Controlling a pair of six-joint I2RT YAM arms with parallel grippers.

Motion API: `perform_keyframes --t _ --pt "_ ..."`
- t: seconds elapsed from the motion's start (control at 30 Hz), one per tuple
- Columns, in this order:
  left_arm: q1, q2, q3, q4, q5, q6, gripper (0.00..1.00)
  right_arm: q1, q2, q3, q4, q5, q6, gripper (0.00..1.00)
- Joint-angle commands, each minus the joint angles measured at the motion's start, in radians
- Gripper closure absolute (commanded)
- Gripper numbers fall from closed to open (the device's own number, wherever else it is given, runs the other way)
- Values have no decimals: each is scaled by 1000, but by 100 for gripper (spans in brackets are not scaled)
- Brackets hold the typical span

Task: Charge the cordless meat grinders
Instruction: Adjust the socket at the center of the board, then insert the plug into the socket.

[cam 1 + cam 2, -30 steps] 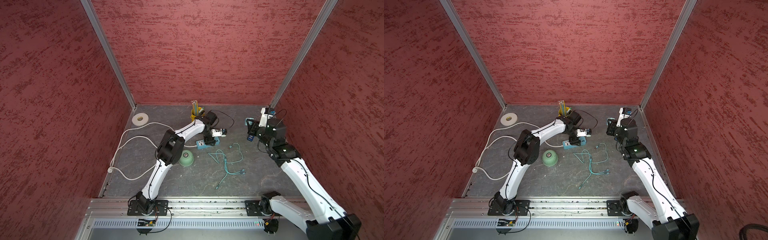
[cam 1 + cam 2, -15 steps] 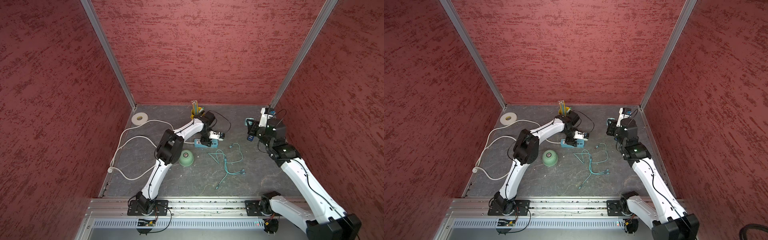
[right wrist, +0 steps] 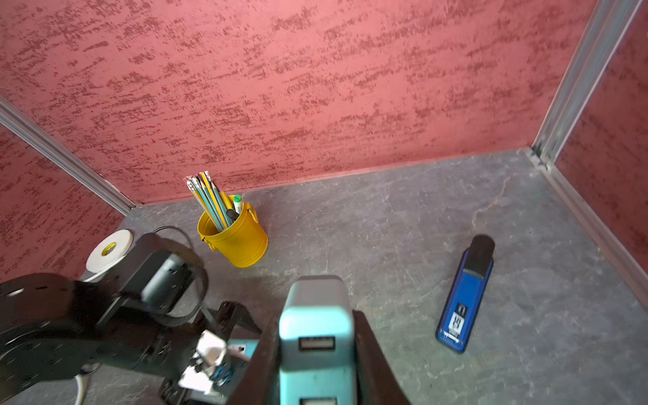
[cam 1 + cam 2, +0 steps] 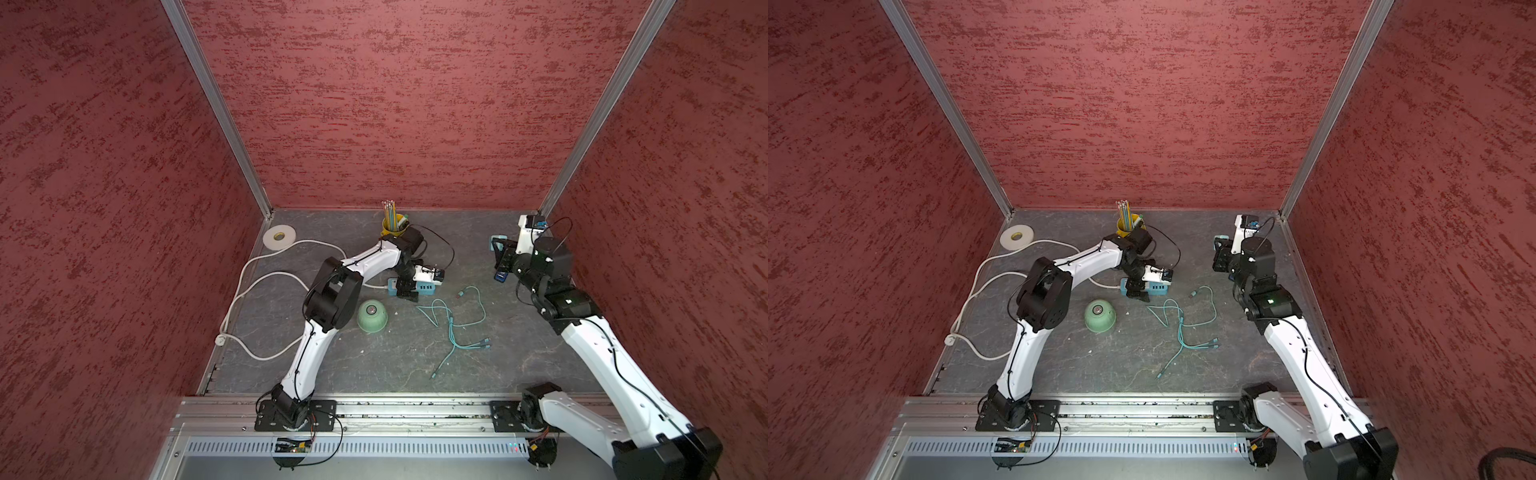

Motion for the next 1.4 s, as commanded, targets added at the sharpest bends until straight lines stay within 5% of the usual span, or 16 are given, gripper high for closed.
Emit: perform_keyframes --t 0.0,0.2,0.4,0.6,0.97,1.37 --pt "25 -241 -155 378 148 -205 2 -5 32 24 130 -54 -108 100" --pt "84 -557 -668 1214 -82 -729 1 -3 232 124 131 -124 -313 100" --pt "120 -749 -918 1430 -328 -1127 2 35 443 256 6 -253 -574 100" --pt "209 -904 -1072 1409 -449 -1409 5 85 631 371 -197 -450 -957 100" --pt "270 -1069 -1187 1341 -442 -1390 6 193 968 729 -559 -482 -1259 100" --pt "288 -1127 -1211 1314 -435 -1317 6 256 1189 1011 -775 -497 -1334 100"
